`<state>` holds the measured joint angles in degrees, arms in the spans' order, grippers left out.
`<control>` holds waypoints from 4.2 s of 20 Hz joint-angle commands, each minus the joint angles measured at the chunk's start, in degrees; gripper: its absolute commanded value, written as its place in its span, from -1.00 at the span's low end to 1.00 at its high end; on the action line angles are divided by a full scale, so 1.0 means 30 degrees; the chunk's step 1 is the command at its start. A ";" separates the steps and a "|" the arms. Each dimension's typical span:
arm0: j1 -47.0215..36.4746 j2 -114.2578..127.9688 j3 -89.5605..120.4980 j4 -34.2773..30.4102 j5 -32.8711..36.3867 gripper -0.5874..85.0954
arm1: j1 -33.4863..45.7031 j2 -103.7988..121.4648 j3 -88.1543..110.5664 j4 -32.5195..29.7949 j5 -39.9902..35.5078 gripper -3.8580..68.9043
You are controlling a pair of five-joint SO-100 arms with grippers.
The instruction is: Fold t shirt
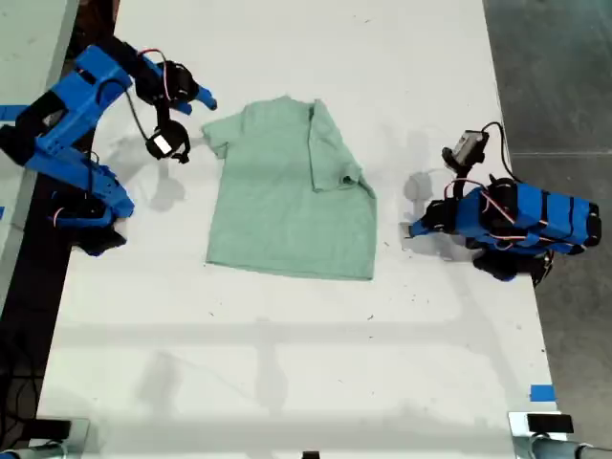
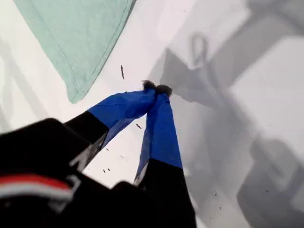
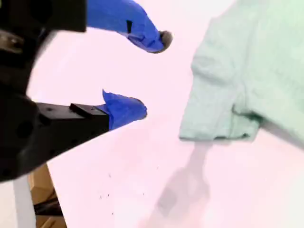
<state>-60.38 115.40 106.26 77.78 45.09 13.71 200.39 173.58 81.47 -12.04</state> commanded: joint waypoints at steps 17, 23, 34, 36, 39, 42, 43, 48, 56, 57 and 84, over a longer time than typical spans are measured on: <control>-0.1641 -1.2891 -0.4600 -0.2666 0.0996 -0.99 | 0.0000 0.0146 0.0322 0.0088 -0.0029 -0.92; 0.0820 -1.0166 -1.0811 0.2959 -0.0732 -0.99 | 0.0000 0.0146 0.0322 0.0088 -0.0029 -0.92; 1.0898 -1.3447 -1.8047 0.0498 -0.5654 -0.99 | -0.0029 0.0146 0.0322 0.0088 0.0000 -0.92; 1.1309 -1.5088 -1.8076 -0.0762 -0.5977 -0.99 | -0.0029 0.0146 0.0322 0.0088 0.0000 -0.92; 1.1396 -1.6787 -1.8252 -0.1641 -0.5742 -0.45 | -0.0059 0.0146 0.0322 0.0088 -0.0029 -0.92; 1.0576 -1.4473 -1.8252 -0.0381 -0.5215 -0.50 | -0.0059 0.0146 0.0322 0.0088 -0.0059 -0.92; 1.0107 -1.2744 -1.8252 0.0293 -0.5098 -0.77 | -0.0059 0.0146 0.0322 0.0088 -0.0059 -0.92; 0.7764 -0.1436 -1.6201 0.4365 -0.5771 -0.99 | -0.0059 0.0146 0.0322 0.0088 -0.0059 -0.92; 1.6523 2.1211 1.3154 -0.6357 -1.4883 -0.99 | -0.0059 0.0146 0.0322 0.0088 0.0000 -0.92; 1.6582 2.2559 1.6553 -0.7764 -1.4941 -0.99 | -0.0059 0.0146 0.0322 0.0088 0.0000 -0.92; 1.5703 3.0410 2.5166 -0.6387 -1.3037 -0.99 | -0.0117 0.0146 0.0352 0.0088 0.0176 -0.92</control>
<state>-13.36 206.10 181.41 58.54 6.24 13.62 200.39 173.58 81.47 -12.04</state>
